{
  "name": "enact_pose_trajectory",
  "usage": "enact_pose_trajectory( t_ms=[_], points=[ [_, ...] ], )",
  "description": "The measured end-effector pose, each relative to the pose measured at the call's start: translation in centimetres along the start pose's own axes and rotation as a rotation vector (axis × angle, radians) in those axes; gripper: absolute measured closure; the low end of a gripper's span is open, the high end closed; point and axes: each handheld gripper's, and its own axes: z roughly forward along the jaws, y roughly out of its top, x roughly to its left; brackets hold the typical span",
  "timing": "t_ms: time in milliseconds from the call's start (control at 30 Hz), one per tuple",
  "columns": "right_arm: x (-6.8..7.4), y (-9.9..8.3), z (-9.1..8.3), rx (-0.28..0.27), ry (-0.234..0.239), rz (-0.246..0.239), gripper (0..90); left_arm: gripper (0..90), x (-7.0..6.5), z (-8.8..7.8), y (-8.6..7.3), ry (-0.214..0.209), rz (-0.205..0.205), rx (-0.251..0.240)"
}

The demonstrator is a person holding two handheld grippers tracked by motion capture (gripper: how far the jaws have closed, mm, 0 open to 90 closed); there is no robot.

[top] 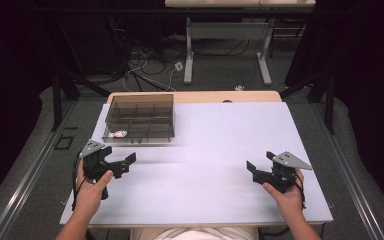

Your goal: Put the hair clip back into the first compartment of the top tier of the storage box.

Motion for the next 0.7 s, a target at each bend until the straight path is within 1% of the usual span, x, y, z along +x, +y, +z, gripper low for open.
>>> enact_pose_trajectory(
  t_ms=[200,300,400,467,567,633,700],
  points=[
    [-0.1,0.0,0.0,0.015,0.004,-0.001,15.7,0.9,0.3,0.4,-0.9,0.006,-0.010,-0.006],
    [0.0,-0.1,0.0,0.010,0.008,0.003,15.7,1.5,0.4,0.7,-1.3,0.013,-0.006,0.000],
    [-0.1,-0.1,0.1,0.009,0.006,-0.006,15.7,2.3,0.5,0.9,-1.7,0.014,-0.020,0.000],
    [-0.1,-0.1,0.1,0.011,0.005,0.000,15.7,2.5,0.5,1.1,-1.9,0.015,-0.025,0.005],
    [-0.2,-0.2,0.1,0.014,0.004,-0.005,15.7,2.5,0.6,1.3,-2.1,0.020,-0.016,0.017],
    [-0.2,-0.2,0.1,0.022,0.005,0.002,15.7,2.5,0.6,1.4,-2.1,0.022,-0.018,0.019],
    [-0.3,-0.2,0.2,0.018,0.003,0.005,15.7,2.5,0.7,1.4,-2.1,0.027,-0.012,0.019]
  ],
)
